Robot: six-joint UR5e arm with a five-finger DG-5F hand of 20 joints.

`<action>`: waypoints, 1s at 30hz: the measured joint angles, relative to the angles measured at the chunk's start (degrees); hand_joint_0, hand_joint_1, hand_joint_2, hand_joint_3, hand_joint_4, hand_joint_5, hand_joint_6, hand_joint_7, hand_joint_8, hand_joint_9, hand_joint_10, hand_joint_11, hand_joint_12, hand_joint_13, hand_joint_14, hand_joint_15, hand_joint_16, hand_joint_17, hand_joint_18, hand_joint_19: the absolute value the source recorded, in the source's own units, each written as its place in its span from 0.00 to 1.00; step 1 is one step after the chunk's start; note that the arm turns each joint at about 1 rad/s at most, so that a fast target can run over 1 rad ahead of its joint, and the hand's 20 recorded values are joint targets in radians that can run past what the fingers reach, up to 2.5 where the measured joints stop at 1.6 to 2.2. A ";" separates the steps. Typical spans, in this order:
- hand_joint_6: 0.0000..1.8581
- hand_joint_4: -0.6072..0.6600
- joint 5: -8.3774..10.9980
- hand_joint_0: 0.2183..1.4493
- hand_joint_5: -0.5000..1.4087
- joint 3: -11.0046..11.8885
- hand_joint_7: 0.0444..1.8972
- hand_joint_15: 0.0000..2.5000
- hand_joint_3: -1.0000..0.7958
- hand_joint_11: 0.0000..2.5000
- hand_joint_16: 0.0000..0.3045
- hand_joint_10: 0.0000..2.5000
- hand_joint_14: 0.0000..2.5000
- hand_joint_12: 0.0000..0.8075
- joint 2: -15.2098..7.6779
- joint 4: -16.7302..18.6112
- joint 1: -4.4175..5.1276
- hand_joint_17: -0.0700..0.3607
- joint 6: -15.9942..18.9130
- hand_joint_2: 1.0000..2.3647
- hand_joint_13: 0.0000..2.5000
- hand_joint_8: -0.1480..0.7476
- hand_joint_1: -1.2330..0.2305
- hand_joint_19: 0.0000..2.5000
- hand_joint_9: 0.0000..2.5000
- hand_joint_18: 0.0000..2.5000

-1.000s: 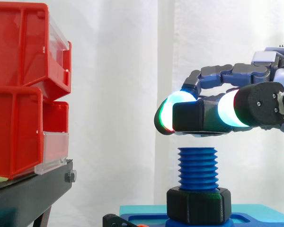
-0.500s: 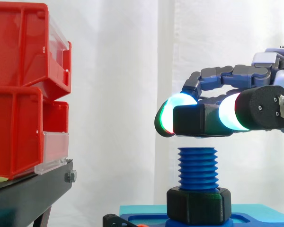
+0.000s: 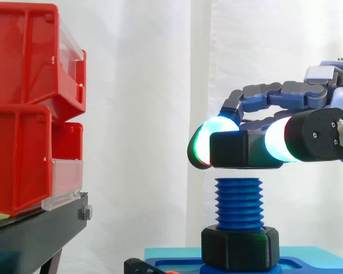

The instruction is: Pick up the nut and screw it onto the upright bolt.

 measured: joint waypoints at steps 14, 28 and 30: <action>0.31 0.68 -0.54 0.27 0.17 0.02 0.68 0.00 0.28 0.00 0.15 0.00 0.00 0.46 0.02 0.31 -0.66 0.41 0.15 0.00 0.16 0.50 0.38 0.00 0.16 0.12; 0.31 0.68 -3.54 0.27 0.17 0.60 0.68 0.00 0.28 0.00 0.15 0.00 0.00 0.46 0.02 0.35 -1.55 0.41 0.37 0.00 0.16 0.50 0.38 0.00 0.16 0.12; 0.31 0.68 -3.69 0.27 0.17 0.61 0.68 0.00 0.28 0.00 0.15 0.00 0.00 0.46 0.02 0.30 -1.58 0.41 0.32 0.00 0.16 0.50 0.38 0.00 0.16 0.12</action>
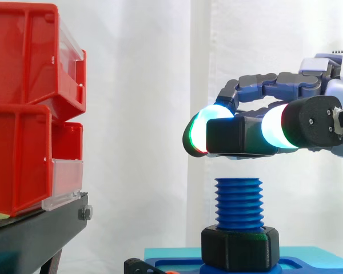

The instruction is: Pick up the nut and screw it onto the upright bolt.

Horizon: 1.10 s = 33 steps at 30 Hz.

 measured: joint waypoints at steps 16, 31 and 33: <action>0.31 0.68 -0.07 0.27 0.17 0.00 0.68 0.00 0.28 0.00 0.15 0.00 0.00 0.46 -0.01 -0.95 -0.04 0.41 -0.05 0.00 0.16 0.50 0.38 0.00 0.16 0.12; 0.31 0.68 -0.02 0.27 0.17 0.01 0.68 0.00 0.28 0.00 0.15 0.00 0.00 0.46 -0.02 -1.84 0.20 0.41 -0.02 0.00 0.16 0.50 0.38 0.00 0.16 0.12; 0.31 0.68 0.04 0.27 0.17 0.01 0.68 0.00 0.28 0.00 0.15 0.00 0.00 0.46 -0.02 -1.81 0.21 0.41 -0.07 0.00 0.16 0.50 0.38 0.00 0.16 0.12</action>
